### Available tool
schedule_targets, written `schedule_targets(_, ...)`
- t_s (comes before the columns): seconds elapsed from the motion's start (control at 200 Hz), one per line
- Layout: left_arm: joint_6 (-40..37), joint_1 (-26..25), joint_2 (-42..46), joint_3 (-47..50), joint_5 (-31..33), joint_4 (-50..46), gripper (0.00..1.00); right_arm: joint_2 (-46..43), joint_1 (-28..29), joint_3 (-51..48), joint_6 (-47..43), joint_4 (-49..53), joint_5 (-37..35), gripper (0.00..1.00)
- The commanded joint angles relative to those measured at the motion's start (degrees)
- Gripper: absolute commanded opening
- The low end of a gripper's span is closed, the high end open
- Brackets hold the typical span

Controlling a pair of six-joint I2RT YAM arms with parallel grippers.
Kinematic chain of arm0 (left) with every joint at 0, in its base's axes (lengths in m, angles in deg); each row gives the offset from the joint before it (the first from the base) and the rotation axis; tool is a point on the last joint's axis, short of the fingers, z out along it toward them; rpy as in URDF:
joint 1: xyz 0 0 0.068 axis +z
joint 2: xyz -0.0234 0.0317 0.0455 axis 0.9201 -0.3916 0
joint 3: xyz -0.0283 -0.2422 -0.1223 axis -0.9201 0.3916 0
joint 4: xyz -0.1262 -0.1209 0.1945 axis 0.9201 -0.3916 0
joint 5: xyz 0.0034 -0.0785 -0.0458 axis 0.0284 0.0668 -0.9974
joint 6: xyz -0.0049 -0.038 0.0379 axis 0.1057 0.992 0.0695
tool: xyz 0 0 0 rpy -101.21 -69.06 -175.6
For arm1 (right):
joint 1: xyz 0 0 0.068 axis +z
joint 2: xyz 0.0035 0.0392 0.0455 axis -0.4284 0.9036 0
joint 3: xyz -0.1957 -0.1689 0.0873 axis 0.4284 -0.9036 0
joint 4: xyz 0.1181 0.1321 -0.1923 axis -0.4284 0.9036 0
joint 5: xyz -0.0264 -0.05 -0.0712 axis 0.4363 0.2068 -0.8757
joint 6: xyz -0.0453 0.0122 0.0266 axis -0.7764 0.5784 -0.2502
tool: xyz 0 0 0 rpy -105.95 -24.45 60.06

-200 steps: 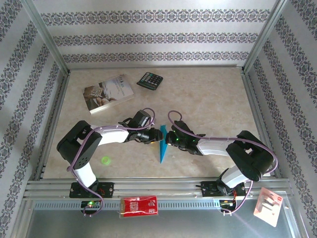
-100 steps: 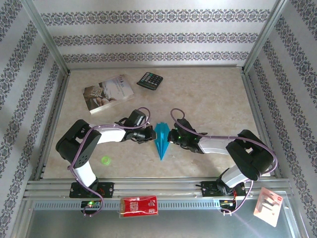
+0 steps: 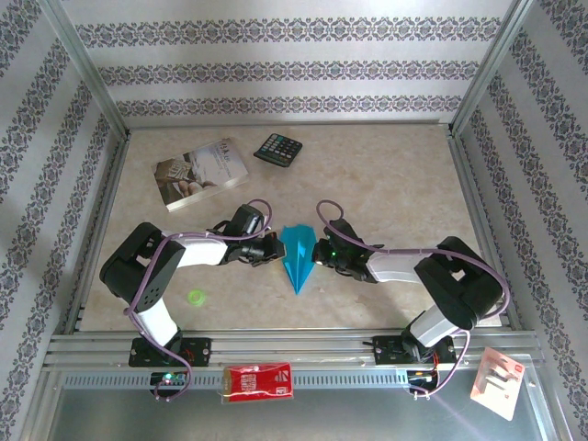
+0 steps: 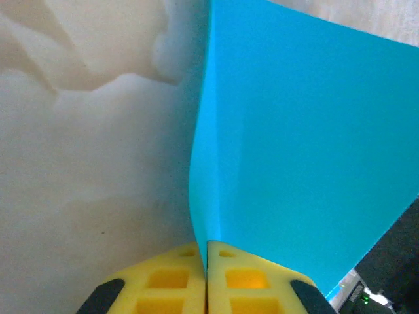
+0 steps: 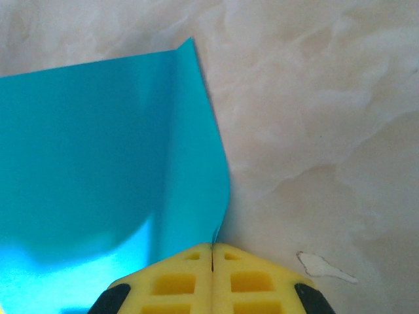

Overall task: Fold a paper plane with a square sheet of paper (pick it up from the middle)
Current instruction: Move a paper plane to the center of the table, then reset both arms

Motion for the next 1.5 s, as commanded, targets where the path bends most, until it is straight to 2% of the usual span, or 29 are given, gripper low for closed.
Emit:
schedule_targets(0.0, 1.03, 0.68, -0.60, 0.37, -1.80, 3.28, 0.12, 0.48, -0.62, 1.30, -1.05, -1.65, 1.26, 0.05)
schedule_targets(0.455, -0.15, 1.60, 2.32, 0.07, -1.43, 0.80, 0.34, -4.72, -2.44, -0.28, -2.07, -0.42, 2.33, 0.29)
schedule_targets(0.645, -1.04, 2.79, 4.76, 0.16, -1.73, -0.25, 0.44, -8.78, -4.63, -0.37, -4.05, 2.05, 2.80, 0.34)
schedule_targets(0.784, -3.66, 5.79, 8.10, 0.07, -0.90, -2.90, 0.50, -13.32, -7.33, 1.49, -9.16, 8.82, 1.28, 0.38)
schedule_targets(0.869, -7.20, 8.59, 11.56, -0.82, 1.46, -6.91, 0.54, -16.85, -8.32, 5.55, -15.86, 17.67, -4.83, 0.45)
schedule_targets(0.969, -13.59, 11.80, 17.37, -2.41, 8.18, -13.11, 0.63, -19.82, -8.73, 11.34, -24.96, 27.59, -17.04, 0.59)
schedule_targets(1.014, -16.46, 12.86, 20.27, -2.98, 13.31, -15.61, 0.67, -20.59, -8.97, 12.79, -28.51, 29.36, -23.44, 0.67)
schedule_targets(1.149, -23.43, 15.15, 28.50, -2.66, 30.14, -18.66, 0.85, -21.04, -10.99, 14.35, -37.18, 27.96, -36.67, 0.91)
schedule_targets(1.189, -24.71, 15.72, 30.24, -1.90, 35.48, -18.21, 0.95, -20.53, -12.00, 14.57, -38.82, 26.96, -39.16, 0.96)
schedule_targets(1.224, -26.09, 16.36, 31.58, -1.02, 39.17, -17.21, 1.00, -19.85, -13.04, 14.81, -39.69, 26.27, -40.33, 0.98)
schedule_targets(1.379, -31.59, 20.13, 34.44, 3.33, 50.02, -11.81, 1.00, -15.61, -18.57, 14.63, -41.00, 22.99, -44.55, 0.98)
schedule_targets(1.499, -37.83, 23.34, 34.75, 8.23, 52.57, -3.93, 1.00, -12.36, -22.44, 11.58, -43.90, 16.71, -44.73, 0.98)
